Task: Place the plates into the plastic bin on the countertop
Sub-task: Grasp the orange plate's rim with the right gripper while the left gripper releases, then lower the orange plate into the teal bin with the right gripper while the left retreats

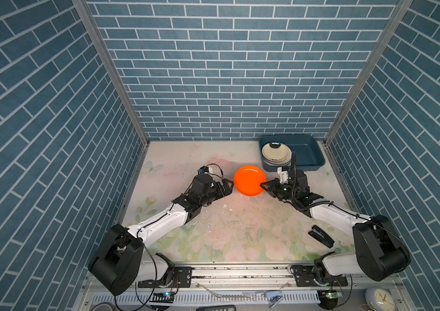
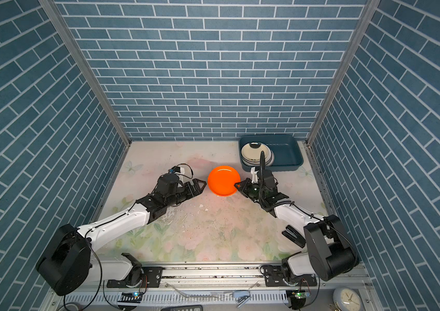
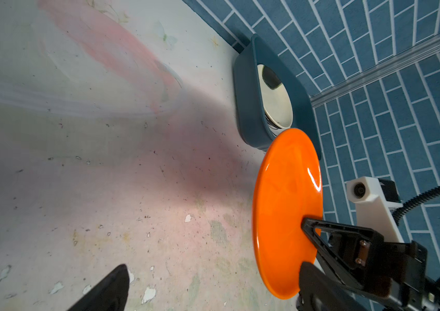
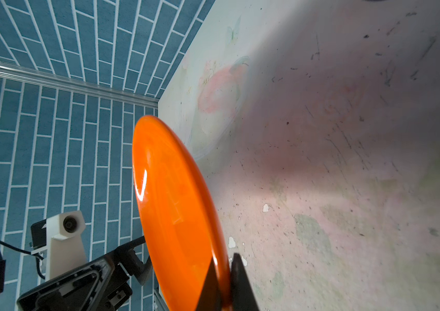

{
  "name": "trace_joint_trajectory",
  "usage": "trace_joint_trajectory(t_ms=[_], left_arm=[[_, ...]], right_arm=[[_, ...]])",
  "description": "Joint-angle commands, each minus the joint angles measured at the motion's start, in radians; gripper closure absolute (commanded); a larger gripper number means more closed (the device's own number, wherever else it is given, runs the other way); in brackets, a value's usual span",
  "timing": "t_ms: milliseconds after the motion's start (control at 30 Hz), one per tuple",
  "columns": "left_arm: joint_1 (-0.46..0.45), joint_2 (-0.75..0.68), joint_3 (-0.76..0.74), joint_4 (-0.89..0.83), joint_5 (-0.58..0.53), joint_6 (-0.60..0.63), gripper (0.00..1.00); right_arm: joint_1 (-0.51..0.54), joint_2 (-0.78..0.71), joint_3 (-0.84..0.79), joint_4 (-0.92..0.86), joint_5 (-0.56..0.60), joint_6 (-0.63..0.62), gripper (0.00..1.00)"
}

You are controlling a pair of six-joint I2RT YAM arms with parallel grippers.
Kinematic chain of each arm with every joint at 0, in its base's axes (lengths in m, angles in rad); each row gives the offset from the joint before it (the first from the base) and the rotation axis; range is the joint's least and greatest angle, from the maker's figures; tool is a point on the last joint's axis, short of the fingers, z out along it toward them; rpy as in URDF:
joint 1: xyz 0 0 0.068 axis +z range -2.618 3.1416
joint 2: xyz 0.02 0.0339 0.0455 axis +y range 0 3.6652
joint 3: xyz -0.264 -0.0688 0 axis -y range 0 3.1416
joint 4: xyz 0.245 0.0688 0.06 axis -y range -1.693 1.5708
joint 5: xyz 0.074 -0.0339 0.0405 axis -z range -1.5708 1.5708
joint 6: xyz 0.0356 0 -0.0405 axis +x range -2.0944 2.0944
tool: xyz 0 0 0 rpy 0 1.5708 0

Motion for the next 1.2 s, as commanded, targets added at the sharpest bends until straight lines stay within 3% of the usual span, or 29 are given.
trace_joint_trajectory(t_ms=[0, 200, 400, 600, 967, 1167], left_arm=[[0.016, -0.03, -0.004, -0.048, -0.01, 0.029, 0.0], [0.091, -0.113, -0.049, -0.085, -0.013, 0.039, 0.0], [0.204, -0.23, -0.097, -0.164, 0.003, 0.066, 0.0], [0.242, -0.36, -0.144, -0.246, -0.024, 0.1, 0.0], [0.249, -0.564, -0.202, -0.388, -0.157, 0.153, 0.01], [0.252, -0.643, -0.151, -0.507, -0.279, 0.233, 0.0]], right_arm=[[-0.014, -0.005, 0.048, -0.039, 0.04, -0.011, 1.0], [-0.046, -0.03, 0.13, -0.265, 0.162, -0.08, 1.0], [-0.104, -0.026, 0.195, -0.335, 0.223, -0.122, 1.0], [-0.182, 0.031, 0.283, -0.372, 0.301, -0.149, 1.0], [-0.257, 0.349, 0.664, -0.497, 0.471, -0.23, 1.0], [-0.287, 0.533, 0.865, -0.518, 0.462, -0.222, 1.0]])
